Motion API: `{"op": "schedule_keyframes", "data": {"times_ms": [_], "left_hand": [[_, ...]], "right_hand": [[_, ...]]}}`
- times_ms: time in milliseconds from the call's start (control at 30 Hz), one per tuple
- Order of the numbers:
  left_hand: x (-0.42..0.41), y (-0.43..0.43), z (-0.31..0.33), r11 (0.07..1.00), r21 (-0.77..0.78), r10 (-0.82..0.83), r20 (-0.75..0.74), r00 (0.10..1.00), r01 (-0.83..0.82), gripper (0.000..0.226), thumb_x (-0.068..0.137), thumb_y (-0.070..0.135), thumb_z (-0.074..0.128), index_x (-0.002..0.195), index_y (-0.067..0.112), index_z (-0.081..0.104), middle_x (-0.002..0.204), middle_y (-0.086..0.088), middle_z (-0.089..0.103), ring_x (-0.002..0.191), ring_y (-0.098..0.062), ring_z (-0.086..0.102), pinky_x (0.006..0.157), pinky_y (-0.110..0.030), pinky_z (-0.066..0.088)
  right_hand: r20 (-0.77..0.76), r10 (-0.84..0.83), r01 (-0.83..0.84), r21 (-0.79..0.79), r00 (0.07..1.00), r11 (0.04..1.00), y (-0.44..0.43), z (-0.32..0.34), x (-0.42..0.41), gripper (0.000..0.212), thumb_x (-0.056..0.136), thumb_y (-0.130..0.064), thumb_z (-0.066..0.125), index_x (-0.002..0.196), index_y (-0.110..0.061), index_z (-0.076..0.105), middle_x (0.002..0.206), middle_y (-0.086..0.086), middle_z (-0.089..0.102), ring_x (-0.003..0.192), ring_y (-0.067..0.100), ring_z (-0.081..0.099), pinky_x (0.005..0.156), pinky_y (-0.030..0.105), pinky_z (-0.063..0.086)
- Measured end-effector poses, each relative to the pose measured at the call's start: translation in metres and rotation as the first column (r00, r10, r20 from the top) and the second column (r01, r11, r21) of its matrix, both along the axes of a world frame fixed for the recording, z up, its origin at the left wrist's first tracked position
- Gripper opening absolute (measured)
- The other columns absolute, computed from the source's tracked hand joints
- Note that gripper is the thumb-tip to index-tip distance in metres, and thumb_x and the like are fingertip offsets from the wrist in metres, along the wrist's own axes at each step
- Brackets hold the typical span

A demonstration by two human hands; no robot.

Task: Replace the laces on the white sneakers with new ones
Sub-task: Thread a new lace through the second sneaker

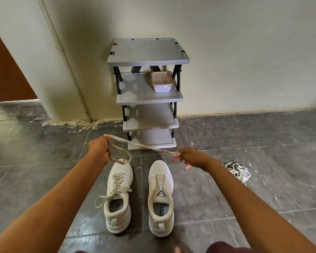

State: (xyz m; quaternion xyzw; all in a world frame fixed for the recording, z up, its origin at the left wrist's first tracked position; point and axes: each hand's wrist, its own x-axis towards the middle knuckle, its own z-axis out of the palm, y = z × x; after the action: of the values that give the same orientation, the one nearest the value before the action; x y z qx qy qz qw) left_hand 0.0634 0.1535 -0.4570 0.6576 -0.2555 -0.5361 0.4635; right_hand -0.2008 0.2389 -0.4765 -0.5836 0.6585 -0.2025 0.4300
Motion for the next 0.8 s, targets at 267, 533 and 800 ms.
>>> {"op": "schedule_keyframes", "data": {"times_ms": [267,533,800], "left_hand": [[0.006,-0.003,-0.003,0.996,-0.001,0.087,0.015,0.996,-0.087,0.022,0.095,0.011,0.046,0.073,0.012,0.052,0.06,-0.001,0.034,0.05,-0.01,0.025,0.042,-0.024,0.021],[0.006,0.002,-0.001,0.991,0.009,0.134,0.074,0.988,-0.135,0.022,0.094,0.012,0.049,0.111,0.003,0.06,0.064,-0.003,0.037,0.051,-0.011,0.028,0.044,-0.025,0.024],[-0.021,0.046,0.011,0.881,-0.076,-0.457,0.117,0.882,0.467,0.034,0.097,0.013,0.032,0.073,0.009,0.056,0.055,0.002,0.035,0.047,-0.01,0.026,0.043,-0.02,0.026]], "right_hand": [[-0.072,-0.2,0.201,0.006,0.977,0.98,0.001,-0.013,-0.024,0.022,0.09,-0.023,0.061,0.091,-0.003,0.071,0.063,-0.001,0.06,0.04,0.004,0.04,0.042,0.015,0.031],[-0.067,-0.35,0.348,-0.039,0.934,0.937,-0.002,-0.013,-0.024,0.032,0.087,-0.033,0.065,0.084,-0.002,0.072,0.052,-0.002,0.064,0.027,-0.002,0.042,0.045,0.016,0.039],[-0.264,-0.472,0.424,-0.219,0.841,0.879,0.012,0.007,-0.018,0.034,0.094,-0.037,0.055,0.081,-0.011,0.072,0.072,0.002,0.07,0.057,0.012,0.06,0.072,0.029,0.052]]}}
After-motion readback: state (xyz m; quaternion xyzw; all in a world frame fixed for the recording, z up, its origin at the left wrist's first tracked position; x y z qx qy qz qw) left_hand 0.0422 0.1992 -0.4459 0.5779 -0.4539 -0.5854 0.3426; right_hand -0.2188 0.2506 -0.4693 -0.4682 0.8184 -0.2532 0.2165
